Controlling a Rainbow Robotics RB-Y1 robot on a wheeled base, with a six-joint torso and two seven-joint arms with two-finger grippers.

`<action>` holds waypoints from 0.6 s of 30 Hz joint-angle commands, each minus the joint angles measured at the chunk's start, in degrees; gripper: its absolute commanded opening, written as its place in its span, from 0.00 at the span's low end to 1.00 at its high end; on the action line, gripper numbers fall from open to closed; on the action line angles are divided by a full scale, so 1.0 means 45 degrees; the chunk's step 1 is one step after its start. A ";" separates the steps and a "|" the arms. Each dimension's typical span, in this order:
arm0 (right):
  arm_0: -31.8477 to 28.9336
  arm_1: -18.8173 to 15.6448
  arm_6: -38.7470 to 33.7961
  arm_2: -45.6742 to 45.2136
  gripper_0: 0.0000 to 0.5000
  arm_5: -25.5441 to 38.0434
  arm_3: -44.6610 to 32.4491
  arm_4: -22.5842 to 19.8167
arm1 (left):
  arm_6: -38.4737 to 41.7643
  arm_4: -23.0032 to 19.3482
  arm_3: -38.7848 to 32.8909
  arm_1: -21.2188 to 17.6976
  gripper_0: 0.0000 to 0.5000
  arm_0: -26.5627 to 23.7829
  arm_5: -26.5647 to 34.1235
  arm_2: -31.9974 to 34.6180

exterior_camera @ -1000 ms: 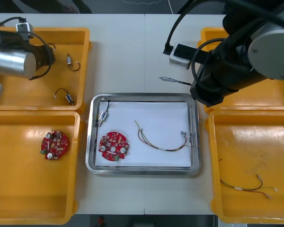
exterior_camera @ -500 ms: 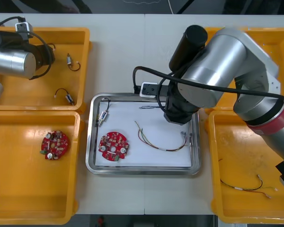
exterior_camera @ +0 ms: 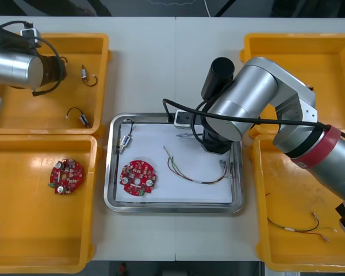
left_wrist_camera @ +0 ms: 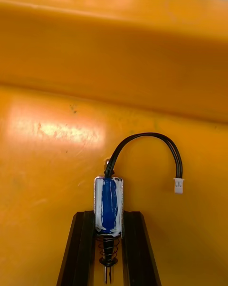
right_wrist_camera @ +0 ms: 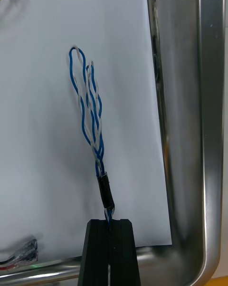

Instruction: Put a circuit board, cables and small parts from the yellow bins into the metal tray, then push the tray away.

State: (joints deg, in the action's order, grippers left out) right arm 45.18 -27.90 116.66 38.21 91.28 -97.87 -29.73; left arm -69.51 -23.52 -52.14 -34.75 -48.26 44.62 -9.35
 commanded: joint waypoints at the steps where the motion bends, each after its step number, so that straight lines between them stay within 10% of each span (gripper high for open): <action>1: 0.0351 0.0301 0.0795 0.0142 0.00 -0.0363 0.0284 0.0162 | -0.1351 0.0871 -0.1636 -0.0111 0.00 0.0157 0.1998 0.0829; 4: 0.0351 0.0320 0.0795 0.0181 0.02 -0.0323 0.0304 0.0123 | -0.1292 0.1105 -0.2534 -0.0209 0.00 0.0313 0.3346 0.1122; 8: 0.0351 0.0301 0.0658 0.0162 0.99 -0.0284 0.0304 -0.0053 | -0.1214 0.1066 -0.4194 -0.0365 0.00 0.0724 0.5260 0.1551; 18: 0.0351 0.0340 0.0580 -0.0307 1.00 0.0712 -0.0888 -0.0092 | -0.0960 0.1046 -0.7925 -0.0482 0.00 0.2013 0.8619 0.2079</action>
State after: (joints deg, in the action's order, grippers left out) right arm 45.20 -27.50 119.07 38.16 92.29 -97.59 -29.73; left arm -69.51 -19.25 -81.71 -34.85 -41.61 80.23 -2.15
